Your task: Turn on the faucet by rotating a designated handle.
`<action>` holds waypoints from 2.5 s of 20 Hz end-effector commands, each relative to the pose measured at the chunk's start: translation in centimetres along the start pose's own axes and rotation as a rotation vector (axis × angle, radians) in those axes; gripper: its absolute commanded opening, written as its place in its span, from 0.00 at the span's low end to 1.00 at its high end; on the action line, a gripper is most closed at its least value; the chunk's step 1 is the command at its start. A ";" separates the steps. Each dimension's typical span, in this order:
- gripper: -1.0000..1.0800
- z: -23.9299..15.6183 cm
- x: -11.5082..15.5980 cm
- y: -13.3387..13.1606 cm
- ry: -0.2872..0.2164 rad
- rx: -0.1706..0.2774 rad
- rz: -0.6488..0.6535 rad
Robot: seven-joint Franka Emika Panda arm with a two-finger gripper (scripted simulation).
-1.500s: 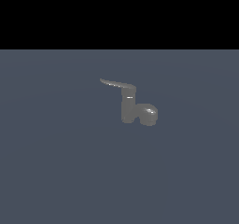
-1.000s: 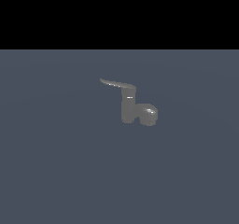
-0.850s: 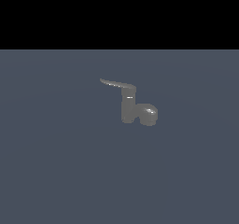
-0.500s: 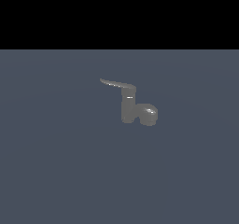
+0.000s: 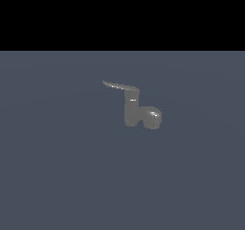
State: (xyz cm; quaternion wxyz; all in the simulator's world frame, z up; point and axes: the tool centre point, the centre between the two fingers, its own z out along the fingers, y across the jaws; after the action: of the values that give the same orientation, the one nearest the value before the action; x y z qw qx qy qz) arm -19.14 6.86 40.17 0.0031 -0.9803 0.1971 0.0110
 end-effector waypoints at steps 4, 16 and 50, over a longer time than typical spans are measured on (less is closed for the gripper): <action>0.00 2.6 2.0 -2.4 0.001 0.004 0.123; 0.00 7.9 7.3 -6.6 0.004 0.010 0.384; 0.00 21.7 25.3 -9.2 0.022 0.010 1.085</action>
State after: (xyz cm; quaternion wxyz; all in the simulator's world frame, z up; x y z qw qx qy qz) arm 6.82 6.15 18.34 -0.0003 -0.7454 0.6666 0.0003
